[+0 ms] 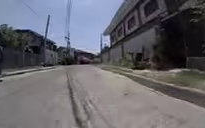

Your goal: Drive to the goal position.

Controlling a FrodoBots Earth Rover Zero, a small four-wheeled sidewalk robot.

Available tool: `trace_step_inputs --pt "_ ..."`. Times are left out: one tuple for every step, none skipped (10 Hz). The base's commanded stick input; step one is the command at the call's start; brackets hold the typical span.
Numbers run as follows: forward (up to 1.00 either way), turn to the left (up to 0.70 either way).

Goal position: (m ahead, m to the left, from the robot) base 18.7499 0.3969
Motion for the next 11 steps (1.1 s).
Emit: trace_step_inputs --pt "1.0 0.02" --pt "1.0 0.02" --pt "1.0 0.02" --pt "1.0 0.02" --pt "1.0 0.02" --pt "1.0 0.02" --pt "1.0 0.02" --pt "1.0 0.02" --pt "1.0 0.02" --pt "1.0 0.02" --pt "1.0 0.02"
